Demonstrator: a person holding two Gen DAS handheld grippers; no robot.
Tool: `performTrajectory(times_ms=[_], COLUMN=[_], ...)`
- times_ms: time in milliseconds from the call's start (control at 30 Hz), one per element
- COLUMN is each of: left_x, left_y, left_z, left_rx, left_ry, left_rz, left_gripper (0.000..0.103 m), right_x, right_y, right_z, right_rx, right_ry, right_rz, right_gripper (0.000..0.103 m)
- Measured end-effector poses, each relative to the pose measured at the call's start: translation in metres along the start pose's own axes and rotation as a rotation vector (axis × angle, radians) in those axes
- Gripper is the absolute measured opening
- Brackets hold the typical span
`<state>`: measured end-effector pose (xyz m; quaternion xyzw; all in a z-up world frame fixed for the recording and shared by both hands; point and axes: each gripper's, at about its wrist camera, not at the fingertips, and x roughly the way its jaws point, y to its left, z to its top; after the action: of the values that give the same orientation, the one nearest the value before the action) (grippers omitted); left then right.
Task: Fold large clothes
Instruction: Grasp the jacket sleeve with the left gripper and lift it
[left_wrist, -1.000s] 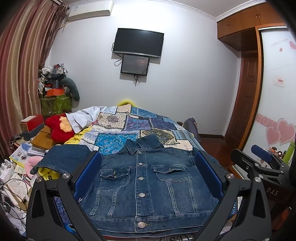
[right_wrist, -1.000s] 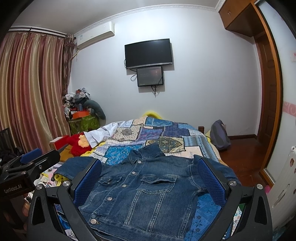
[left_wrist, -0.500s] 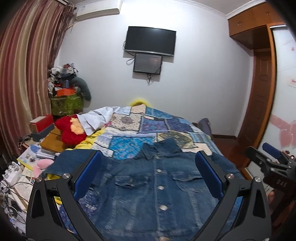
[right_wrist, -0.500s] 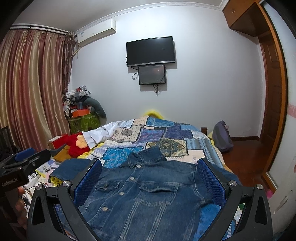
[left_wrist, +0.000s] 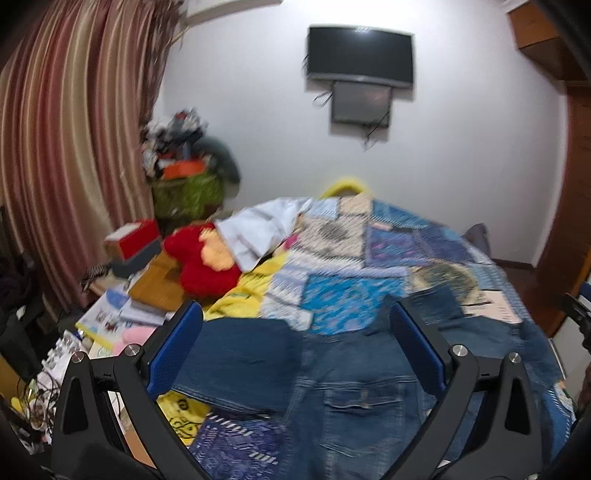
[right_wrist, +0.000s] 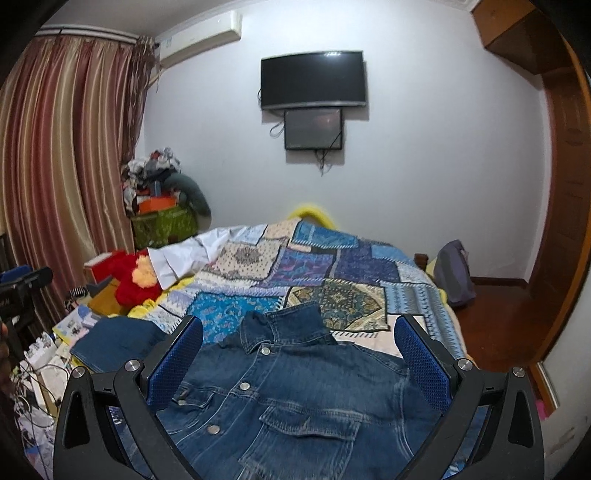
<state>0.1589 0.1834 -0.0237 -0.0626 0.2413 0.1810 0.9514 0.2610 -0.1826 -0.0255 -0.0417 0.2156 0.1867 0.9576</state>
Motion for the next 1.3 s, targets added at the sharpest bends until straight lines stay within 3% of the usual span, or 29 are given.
performTrajectory(times_ms=[167, 300, 433, 633, 733, 867, 933, 1000, 1033, 1100, 1300], left_x=[0.070, 0.127, 0.154, 0.160, 0.162, 0.174, 0.181, 0.185, 0.185, 0.182, 0.156], left_y=[0.034, 0.059, 0.081, 0.109, 0.120, 0.136, 0.144, 0.149, 0.149, 0.144, 0.102], left_z=[-0.014, -0.045, -0.082, -0.123, -0.140, -0.149, -0.149, -0.148, -0.145, -0.135, -0.080], left_rx=[-0.070, -0.136, -0.220, -0.364, -0.445, -0.531, -0.578, -0.625, -0.639, -0.603, -0.360], left_ry=[0.168, 0.336, 0.455, 0.548, 0.578, 0.600, 0.599, 0.599, 0.598, 0.578, 0.455], left_rz=[0.058, 0.082, 0.103, 0.091, 0.069, 0.069, 0.065, 0.044, 0.045, 0.079, 0.144], left_gripper=[0.102, 0.102, 0.101, 0.099, 0.090, 0.068, 0.053, 0.030, 0.025, 0.011, 0.009], right_x=[0.073, 0.129, 0.181, 0.241, 0.256, 0.262, 0.262, 0.260, 0.259, 0.258, 0.244], right_y=[0.005, 0.007, 0.007, 0.006, 0.009, 0.011, 0.012, 0.009, 0.007, 0.002, -0.011], right_z=[-0.005, -0.019, -0.036, -0.064, -0.076, -0.085, -0.087, -0.086, -0.086, -0.085, -0.078], right_rx=[-0.056, -0.083, -0.065, -0.026, -0.013, 0.001, 0.007, 0.021, 0.032, 0.053, 0.094], right_ry=[0.096, 0.200, 0.323, 0.535, 0.609, 0.656, 0.662, 0.659, 0.659, 0.662, 0.653], right_rz=[-0.036, -0.025, 0.024, 0.120, 0.159, 0.202, 0.208, 0.209, 0.210, 0.211, 0.217], right_gripper=[0.103, 0.103, 0.103, 0.103, 0.103, 0.103, 0.103, 0.103, 0.103, 0.103, 0.103])
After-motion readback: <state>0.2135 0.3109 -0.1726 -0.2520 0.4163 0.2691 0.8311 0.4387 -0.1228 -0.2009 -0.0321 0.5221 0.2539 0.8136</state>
